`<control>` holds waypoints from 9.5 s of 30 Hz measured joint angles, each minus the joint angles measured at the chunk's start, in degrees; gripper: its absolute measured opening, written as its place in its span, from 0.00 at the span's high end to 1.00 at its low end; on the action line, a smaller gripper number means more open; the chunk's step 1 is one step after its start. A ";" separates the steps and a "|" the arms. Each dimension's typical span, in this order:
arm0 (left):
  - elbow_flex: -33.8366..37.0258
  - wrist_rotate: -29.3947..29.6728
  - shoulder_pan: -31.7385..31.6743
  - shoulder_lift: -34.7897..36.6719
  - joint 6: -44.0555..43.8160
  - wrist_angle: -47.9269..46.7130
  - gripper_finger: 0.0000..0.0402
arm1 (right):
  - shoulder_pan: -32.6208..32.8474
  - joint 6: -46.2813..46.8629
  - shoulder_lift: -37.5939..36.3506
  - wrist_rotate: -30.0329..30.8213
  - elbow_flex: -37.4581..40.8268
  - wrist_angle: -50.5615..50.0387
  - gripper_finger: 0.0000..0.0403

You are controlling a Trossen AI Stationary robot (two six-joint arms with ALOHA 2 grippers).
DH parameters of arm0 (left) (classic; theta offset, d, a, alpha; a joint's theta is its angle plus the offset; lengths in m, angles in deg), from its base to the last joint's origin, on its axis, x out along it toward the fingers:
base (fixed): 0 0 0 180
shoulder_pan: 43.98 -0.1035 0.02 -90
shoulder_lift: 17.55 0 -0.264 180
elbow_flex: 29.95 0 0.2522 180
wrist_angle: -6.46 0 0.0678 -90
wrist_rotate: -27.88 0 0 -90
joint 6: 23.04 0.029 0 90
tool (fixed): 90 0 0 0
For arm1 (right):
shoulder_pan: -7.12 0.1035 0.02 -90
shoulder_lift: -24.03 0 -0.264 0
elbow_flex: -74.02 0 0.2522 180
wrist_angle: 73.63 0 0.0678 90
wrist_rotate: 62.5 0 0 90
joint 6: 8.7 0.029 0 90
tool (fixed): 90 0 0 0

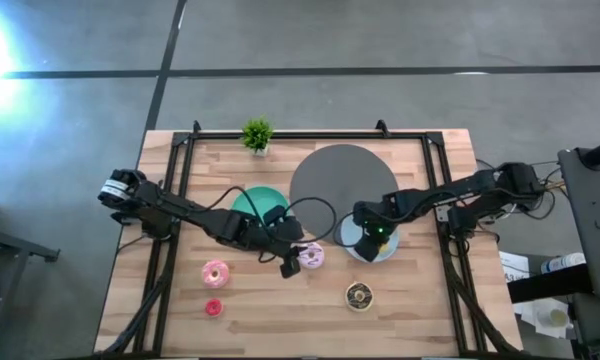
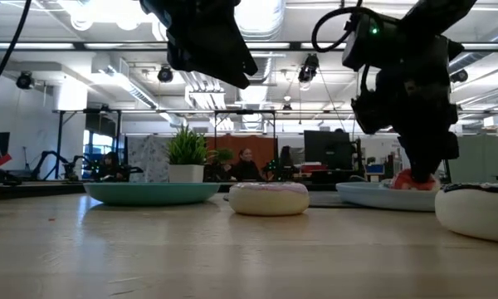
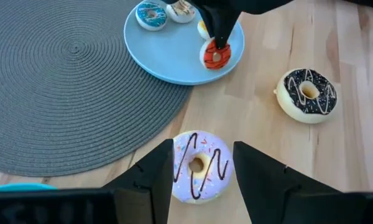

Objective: Pick & Place donuts
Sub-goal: Put the small orange donut on the blue plate, then put the small red donut on the blue plate, then put the large pink donut on the green plate

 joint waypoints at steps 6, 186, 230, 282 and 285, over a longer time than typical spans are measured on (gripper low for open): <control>0.00 0.02 0.08 0.00 -0.90 -0.36 0.65 | 0.13 -2.28 -0.14 4.11 -1.04 -3.44 0.83; -18.73 -11.51 -10.48 -10.99 3.72 -9.52 0.58 | 3.05 17.50 -19.99 24.91 1.32 -1.41 0.97; 20.70 -1.44 10.71 23.66 -37.94 -22.53 0.57 | -5.54 -3.48 -12.38 26.06 0.79 -8.70 0.61; 30.94 -5.77 14.54 23.82 -49.40 -17.77 0.98 | -0.63 -18.67 -11.40 26.20 -5.03 -2.95 0.61; 27.94 -1.64 7.50 23.54 -41.62 -20.07 0.99 | -0.62 -18.67 -11.40 26.22 -5.02 -2.89 0.61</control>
